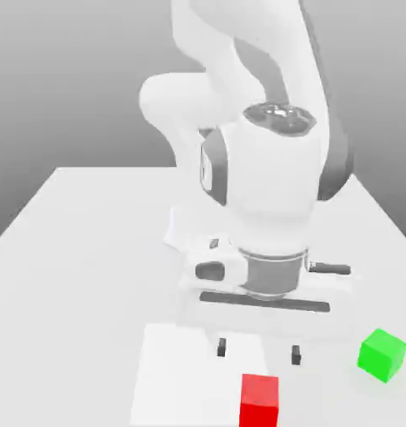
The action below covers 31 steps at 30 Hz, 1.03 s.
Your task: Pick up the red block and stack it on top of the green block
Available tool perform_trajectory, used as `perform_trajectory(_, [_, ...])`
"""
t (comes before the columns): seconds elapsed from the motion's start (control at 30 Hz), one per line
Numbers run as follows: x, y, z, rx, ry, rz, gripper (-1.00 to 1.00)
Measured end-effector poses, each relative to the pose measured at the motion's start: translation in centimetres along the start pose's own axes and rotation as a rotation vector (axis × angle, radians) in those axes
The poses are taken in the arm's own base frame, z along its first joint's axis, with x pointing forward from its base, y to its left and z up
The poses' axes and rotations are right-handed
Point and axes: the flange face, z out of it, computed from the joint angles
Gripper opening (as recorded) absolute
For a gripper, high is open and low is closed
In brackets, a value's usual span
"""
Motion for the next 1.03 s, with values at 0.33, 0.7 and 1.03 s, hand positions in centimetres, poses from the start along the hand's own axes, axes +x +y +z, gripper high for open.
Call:
perform_trajectory(0.33, [-0.2, 0.2, 5.6, -0.005, -0.006, 0.001, -1.0])
perform_trajectory(0.7, [-13.7, -3.9, -3.3, -0.001, -0.013, -0.085, -1.0])
perform_trajectory(1.03, [-22.9, -4.4, 1.5, -0.003, -0.007, -0.143, 1.0])
